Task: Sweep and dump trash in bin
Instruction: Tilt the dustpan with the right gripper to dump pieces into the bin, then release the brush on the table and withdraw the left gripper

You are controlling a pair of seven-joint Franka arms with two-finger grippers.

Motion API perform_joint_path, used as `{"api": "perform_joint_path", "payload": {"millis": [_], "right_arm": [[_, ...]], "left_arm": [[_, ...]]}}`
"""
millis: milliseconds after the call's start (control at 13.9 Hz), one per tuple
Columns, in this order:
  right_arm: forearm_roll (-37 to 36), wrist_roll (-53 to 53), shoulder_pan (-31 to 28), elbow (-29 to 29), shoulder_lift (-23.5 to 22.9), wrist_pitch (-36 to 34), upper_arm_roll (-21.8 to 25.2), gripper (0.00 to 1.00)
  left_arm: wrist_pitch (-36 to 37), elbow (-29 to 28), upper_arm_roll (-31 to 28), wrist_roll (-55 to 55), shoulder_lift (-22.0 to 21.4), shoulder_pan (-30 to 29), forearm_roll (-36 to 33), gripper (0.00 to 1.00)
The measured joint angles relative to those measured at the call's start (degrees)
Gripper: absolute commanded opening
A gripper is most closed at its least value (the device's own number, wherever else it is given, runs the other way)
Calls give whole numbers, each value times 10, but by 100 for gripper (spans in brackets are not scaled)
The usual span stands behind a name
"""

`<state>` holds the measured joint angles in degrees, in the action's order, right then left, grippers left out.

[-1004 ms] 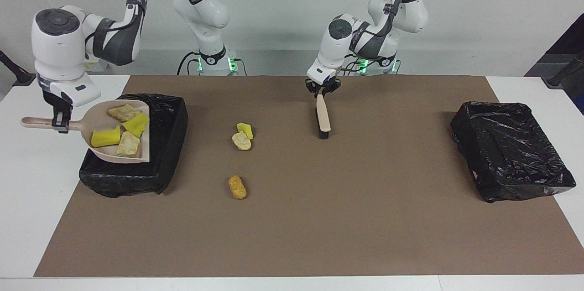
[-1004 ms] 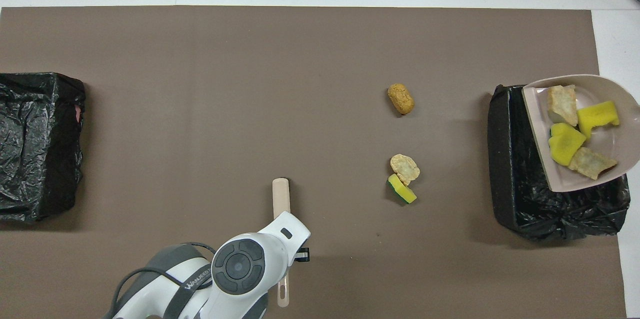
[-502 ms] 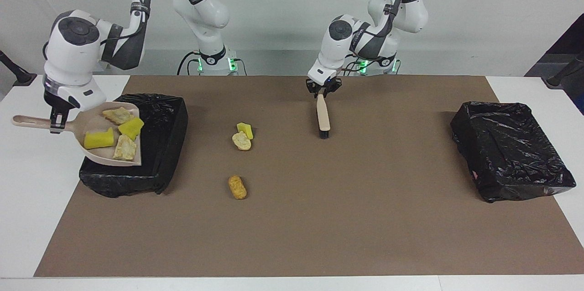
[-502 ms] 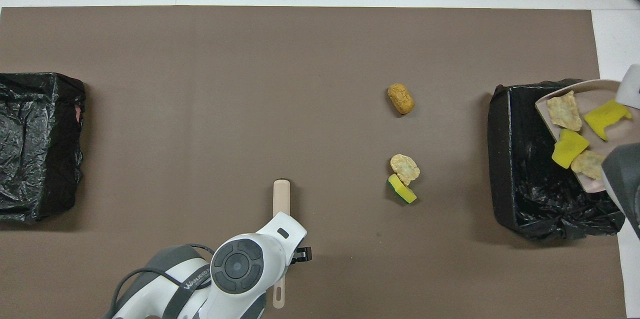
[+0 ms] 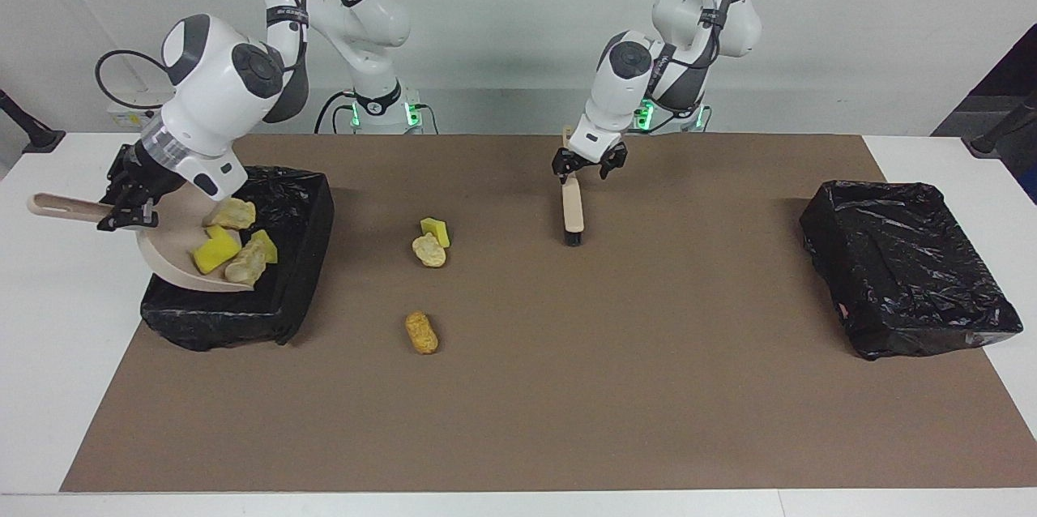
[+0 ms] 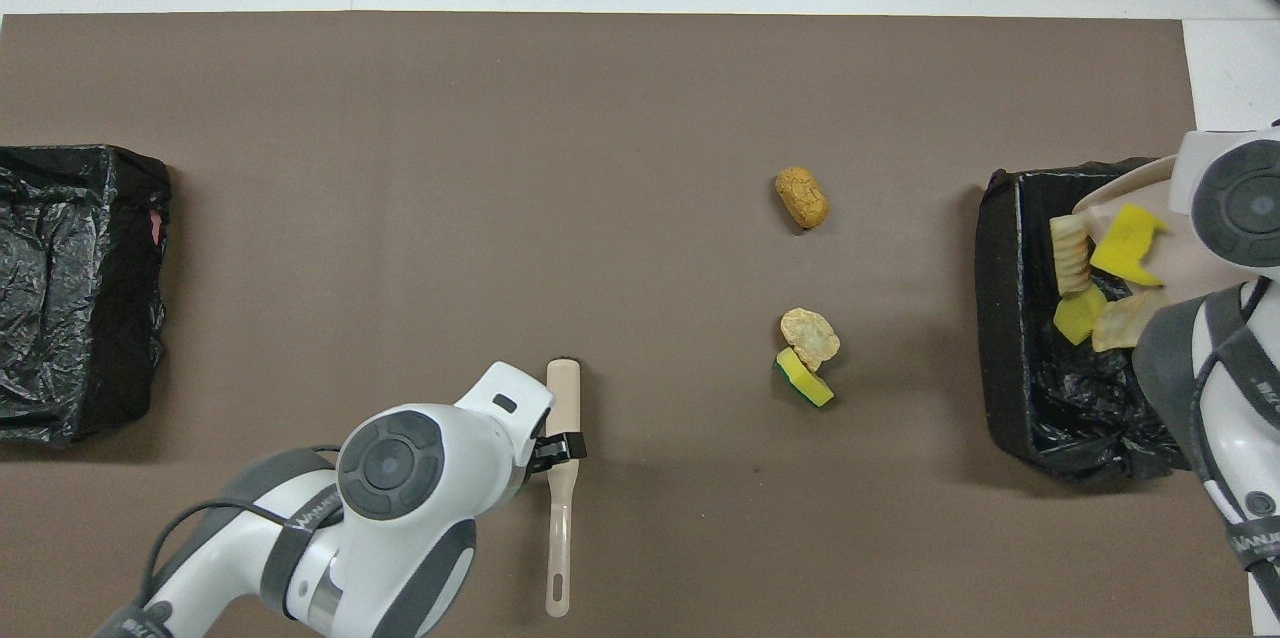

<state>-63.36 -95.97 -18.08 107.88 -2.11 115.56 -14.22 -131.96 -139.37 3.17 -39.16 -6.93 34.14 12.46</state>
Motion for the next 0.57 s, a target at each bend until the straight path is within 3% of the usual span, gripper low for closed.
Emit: {"api": "perform_joint_path", "payload": {"millis": [359, 574], "right_arm": [[-42, 0, 25, 0, 19, -53, 0, 0], [-47, 0, 26, 0, 27, -56, 0, 0]], "left_arm": [[50, 25, -4, 91, -9, -104, -5, 100], [101, 32, -6, 175, -36, -183, -23, 100]]}}
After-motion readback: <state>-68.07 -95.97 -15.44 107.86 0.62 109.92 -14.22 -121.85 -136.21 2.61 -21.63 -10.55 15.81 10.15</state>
